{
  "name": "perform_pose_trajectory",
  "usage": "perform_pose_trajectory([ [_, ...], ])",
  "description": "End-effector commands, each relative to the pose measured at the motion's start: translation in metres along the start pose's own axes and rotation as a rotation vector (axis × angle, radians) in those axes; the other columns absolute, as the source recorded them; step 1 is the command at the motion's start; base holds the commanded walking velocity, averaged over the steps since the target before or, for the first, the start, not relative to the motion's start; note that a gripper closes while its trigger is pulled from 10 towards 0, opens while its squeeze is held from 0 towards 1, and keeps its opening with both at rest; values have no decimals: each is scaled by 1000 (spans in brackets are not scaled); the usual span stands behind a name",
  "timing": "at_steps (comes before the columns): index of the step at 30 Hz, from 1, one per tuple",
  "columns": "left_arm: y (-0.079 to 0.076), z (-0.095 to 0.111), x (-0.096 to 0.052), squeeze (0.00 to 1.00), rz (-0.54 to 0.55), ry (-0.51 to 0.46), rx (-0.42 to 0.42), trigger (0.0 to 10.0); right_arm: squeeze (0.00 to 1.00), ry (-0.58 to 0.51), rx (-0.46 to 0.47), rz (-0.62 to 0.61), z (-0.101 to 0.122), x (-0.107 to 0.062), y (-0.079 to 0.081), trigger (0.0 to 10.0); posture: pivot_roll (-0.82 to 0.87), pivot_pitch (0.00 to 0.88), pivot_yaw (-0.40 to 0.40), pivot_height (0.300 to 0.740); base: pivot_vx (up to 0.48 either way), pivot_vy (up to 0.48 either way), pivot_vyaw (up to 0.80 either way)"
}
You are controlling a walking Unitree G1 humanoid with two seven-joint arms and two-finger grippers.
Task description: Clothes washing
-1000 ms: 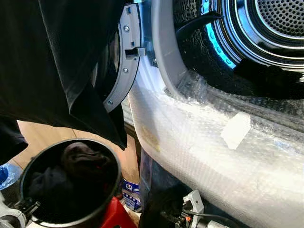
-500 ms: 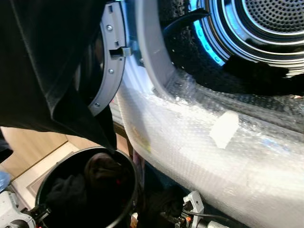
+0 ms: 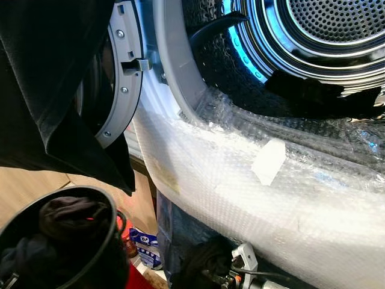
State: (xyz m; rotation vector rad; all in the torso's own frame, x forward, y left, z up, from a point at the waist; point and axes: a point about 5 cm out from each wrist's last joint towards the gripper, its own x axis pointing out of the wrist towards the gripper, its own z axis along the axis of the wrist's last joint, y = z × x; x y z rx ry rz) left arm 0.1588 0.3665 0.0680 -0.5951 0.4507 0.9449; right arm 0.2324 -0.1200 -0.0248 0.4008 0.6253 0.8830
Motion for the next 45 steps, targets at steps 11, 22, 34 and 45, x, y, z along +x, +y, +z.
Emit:
perform_pose_trajectory([
  [11, -38, 6, -6, 0, -252, -48, 367, 10000, 0, -26, -14, 10, 5, 0, 1, 0, 98, 10, 53, 740, 0, 0, 0],
  [22, -26, 12, -5, 0, -160, -92, 286, 10000, 0, -26, -11, 15, 4, 0, 2, 0, 97, 19, 54, 740, 0, 0, 0],
  [34, -3, 32, 1, 0, 22, -180, 158, 10000, 0, -20, -15, 31, 4, 3, 4, 0, 102, 1, 54, 740, 0, 0, 0],
  [45, 0, 35, 1, 1000, 59, -213, 111, 10000, 0, -18, -17, 33, 6, 2, 3, 0, 117, 8, 34, 740, 0, 0, 0],
])
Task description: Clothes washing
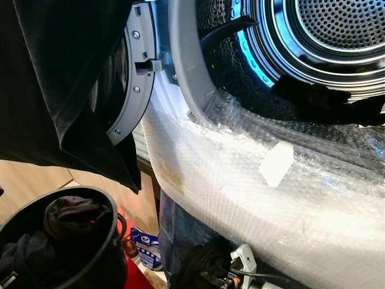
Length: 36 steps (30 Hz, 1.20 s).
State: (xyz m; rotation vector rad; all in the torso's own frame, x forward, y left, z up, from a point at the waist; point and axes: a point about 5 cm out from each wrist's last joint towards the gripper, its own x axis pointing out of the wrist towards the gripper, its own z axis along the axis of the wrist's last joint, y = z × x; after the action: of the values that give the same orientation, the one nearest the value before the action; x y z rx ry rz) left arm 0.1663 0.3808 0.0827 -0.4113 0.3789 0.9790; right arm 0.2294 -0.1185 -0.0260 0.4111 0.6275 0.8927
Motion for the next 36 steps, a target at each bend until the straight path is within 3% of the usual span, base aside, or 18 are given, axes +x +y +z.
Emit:
perform_pose_trajectory([
  [1, 11, 18, -1, 1000, 61, -81, -10, 10000, 0, -18, -25, 21, 10, 2, 1, 0, 117, 8, 34, 740, 0, 0, 0],
  [8, 16, 26, -4, 1000, 100, -132, -6, 10000, 0, -14, -26, 27, 10, 2, 1, 0, 121, 11, 27, 740, 0, 0, 0],
  [11, -7, 34, -9, 1000, -63, -203, 190, 10000, 0, -13, -25, 27, 10, 2, 1, 0, 120, 11, 25, 740, 0, 0, 0],
  [13, -28, 36, -14, 1000, -207, -261, 380, 10000, 0, -12, -24, 27, 10, 1, 0, 0, 122, 12, 25, 740, 0, 0, 0],
  [14, -49, 33, -23, 1000, -382, -312, 545, 10000, 0, -11, -23, 27, 10, 1, 0, 0, 121, 14, 23, 740, 0, 0, 0],
  [15, -49, 33, -23, 1000, -382, -312, 545, 10000, 0, -11, -23, 27, 10, 1, 0, 0, 121, 14, 23, 740, 0, 0, 0],
  [16, -63, 26, -31, 1000, -505, -303, 548, 10000, 0, -7, -22, 25, 9, 2, 0, 0, 120, 17, 25, 740, 0, 0, 0],
  [17, -63, 26, -31, 1000, -505, -303, 548, 10000, 0, -7, -22, 25, 9, 2, 0, 0, 120, 17, 25, 740, 0, 0, 0],
  [18, -73, 21, -38, 1000, -575, -288, 506, 10000, 0, -2, -21, 25, 8, 2, 0, 0, 120, 15, 25, 740, 0, 0, 0],
  [20, -87, 9, -47, 1000, -706, -253, 570, 10000, 0, -4, -19, 26, 9, 2, 0, 0, 124, 19, 25, 740, 0, 0, 0],
  [26, -111, -16, -67, 1000, -967, -202, 732, 10000, 0, -11, -17, 23, 9, 3, 1, 0, 111, 20, 36, 740, 0, 0, 0],
  [27, -122, -23, -75, 1000, -1065, -192, 757, 10000, 0, -12, -17, 23, 8, 3, 1, 0, 111, 20, 36, 740, 0, 0, 0],
  [33, -147, -42, -92, 1000, -1272, -159, 873, 10000, 0, -17, -8, 17, 2, 2, 3, 0, 80, 0, 62, 740, 0, 0, 0],
  [36, -155, -50, -91, 1000, -1339, -130, 958, 10000, 0, -24, -3, 11, 1, 2, 3, 0, 66, 0, 76, 740, 0, 0, 0],
])
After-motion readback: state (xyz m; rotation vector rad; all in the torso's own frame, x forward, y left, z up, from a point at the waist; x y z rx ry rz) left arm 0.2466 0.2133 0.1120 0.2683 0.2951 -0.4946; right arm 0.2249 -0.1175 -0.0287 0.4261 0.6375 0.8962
